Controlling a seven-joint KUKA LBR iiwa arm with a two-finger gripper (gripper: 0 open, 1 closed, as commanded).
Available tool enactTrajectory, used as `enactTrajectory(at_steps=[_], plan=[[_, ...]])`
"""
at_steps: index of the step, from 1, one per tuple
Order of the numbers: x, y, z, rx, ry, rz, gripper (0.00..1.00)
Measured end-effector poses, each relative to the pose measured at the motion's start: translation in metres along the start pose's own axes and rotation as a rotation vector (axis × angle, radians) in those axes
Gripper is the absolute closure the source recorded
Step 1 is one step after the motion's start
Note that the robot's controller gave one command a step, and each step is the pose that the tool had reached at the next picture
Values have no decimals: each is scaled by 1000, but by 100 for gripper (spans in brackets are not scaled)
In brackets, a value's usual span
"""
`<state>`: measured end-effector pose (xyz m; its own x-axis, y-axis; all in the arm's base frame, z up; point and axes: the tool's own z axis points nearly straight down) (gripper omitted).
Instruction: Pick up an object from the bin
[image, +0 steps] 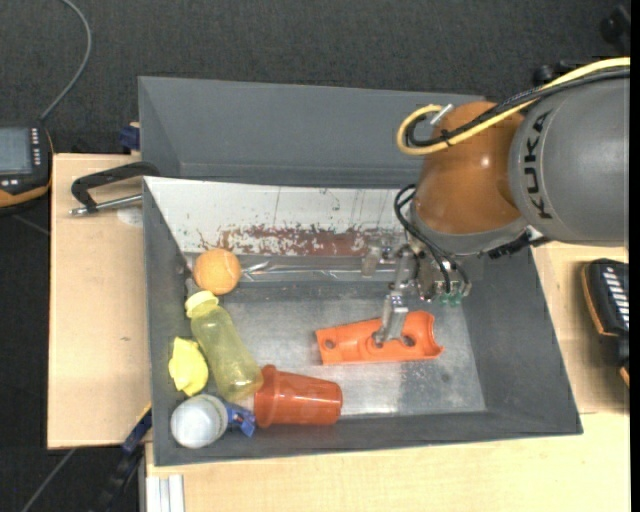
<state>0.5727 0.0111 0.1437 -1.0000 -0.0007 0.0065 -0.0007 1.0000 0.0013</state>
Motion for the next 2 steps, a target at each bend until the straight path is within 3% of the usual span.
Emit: enactTrajectory(at_steps=[1, 2], plan=[[-2, 0, -5, 0, -8, 0, 0], [1, 3, 20, 1, -15, -119, 0]])
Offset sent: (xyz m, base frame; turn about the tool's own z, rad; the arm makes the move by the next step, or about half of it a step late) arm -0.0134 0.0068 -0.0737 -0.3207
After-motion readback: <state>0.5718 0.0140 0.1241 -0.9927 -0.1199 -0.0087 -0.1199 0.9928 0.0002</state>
